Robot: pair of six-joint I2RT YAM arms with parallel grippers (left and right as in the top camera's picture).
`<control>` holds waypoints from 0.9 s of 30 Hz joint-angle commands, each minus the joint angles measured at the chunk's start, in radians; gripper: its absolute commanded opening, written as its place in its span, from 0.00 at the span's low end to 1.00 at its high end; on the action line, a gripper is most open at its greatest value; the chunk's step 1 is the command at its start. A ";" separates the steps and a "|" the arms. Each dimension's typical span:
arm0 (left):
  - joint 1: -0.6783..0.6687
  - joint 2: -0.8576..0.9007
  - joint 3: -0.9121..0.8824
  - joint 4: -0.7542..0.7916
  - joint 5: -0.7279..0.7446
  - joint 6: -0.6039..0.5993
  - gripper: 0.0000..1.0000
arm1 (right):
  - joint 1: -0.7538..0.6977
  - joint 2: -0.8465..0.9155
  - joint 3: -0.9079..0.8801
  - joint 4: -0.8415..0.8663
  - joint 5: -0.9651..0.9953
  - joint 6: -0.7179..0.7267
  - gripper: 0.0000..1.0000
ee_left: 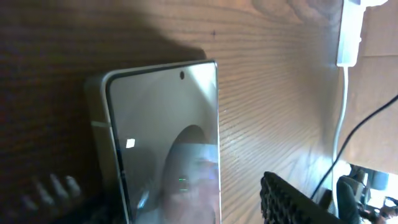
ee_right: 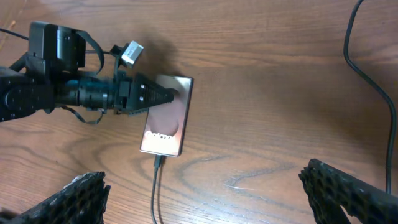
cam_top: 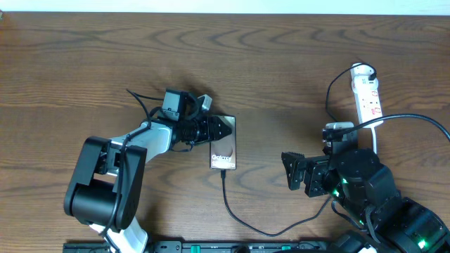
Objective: Plug charger to phone and switch on socket
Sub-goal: 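Lower the phone flat onto the table with the left gripper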
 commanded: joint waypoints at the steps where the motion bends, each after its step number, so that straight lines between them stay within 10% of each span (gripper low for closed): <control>1: 0.006 0.033 -0.016 -0.027 -0.162 0.021 0.64 | -0.005 0.000 0.016 -0.001 0.024 0.008 0.99; 27: 0.006 0.033 -0.016 -0.149 -0.338 0.022 0.71 | -0.005 0.097 0.016 0.008 0.000 0.210 0.99</control>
